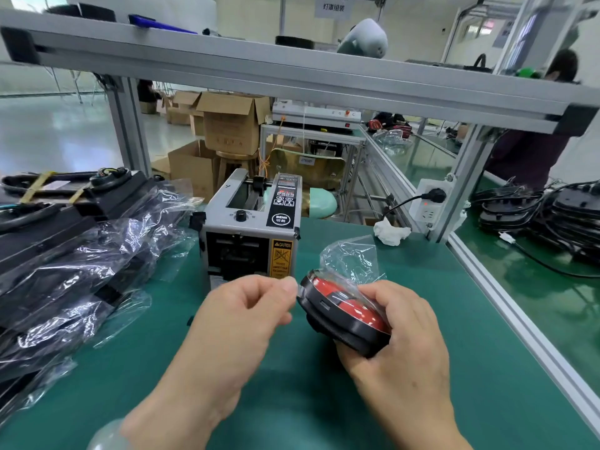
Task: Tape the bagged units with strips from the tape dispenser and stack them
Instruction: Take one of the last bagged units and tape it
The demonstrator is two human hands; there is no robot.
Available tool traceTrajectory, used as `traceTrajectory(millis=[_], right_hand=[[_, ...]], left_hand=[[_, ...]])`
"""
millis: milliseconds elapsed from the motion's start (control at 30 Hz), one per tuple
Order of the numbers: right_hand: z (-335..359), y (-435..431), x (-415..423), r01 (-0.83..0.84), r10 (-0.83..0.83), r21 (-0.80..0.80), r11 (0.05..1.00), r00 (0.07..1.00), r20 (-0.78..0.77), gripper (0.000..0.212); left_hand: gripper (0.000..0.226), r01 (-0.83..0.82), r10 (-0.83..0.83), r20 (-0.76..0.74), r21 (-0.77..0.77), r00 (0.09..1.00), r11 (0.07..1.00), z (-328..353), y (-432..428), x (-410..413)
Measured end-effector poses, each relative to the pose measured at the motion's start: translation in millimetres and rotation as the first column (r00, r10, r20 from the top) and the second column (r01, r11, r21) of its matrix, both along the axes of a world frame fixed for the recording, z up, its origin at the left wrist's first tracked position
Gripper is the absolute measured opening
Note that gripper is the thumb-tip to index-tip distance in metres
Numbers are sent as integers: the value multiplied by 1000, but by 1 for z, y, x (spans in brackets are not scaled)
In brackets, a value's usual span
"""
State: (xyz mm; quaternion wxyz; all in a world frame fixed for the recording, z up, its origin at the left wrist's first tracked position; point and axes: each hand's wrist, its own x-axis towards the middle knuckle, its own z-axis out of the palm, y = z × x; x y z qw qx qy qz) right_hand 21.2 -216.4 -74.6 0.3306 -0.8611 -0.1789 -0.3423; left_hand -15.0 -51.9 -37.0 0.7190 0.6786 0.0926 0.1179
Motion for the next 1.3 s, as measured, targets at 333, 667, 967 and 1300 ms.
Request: traceTrajectory(millis=[333, 667, 967, 1300], right_hand=[[0, 1, -1, -7, 6, -25, 1000, 1000, -2, 58], [3, 2, -3, 0, 0, -18, 1000, 1000, -20, 57], [2, 2, -2, 1, -1, -21, 1000, 1000, -16, 58], [2, 3, -3, 20, -20, -34, 999, 1000, -13, 60]], left_hand=[[16, 85, -89, 44, 89, 995, 992, -9, -10, 1], [16, 100, -103, 35, 71, 994, 992, -7, -10, 4], [16, 36, -43, 60, 120, 997, 992, -8, -13, 6], [6, -122, 76, 171, 273, 982, 954, -9, -20, 3]])
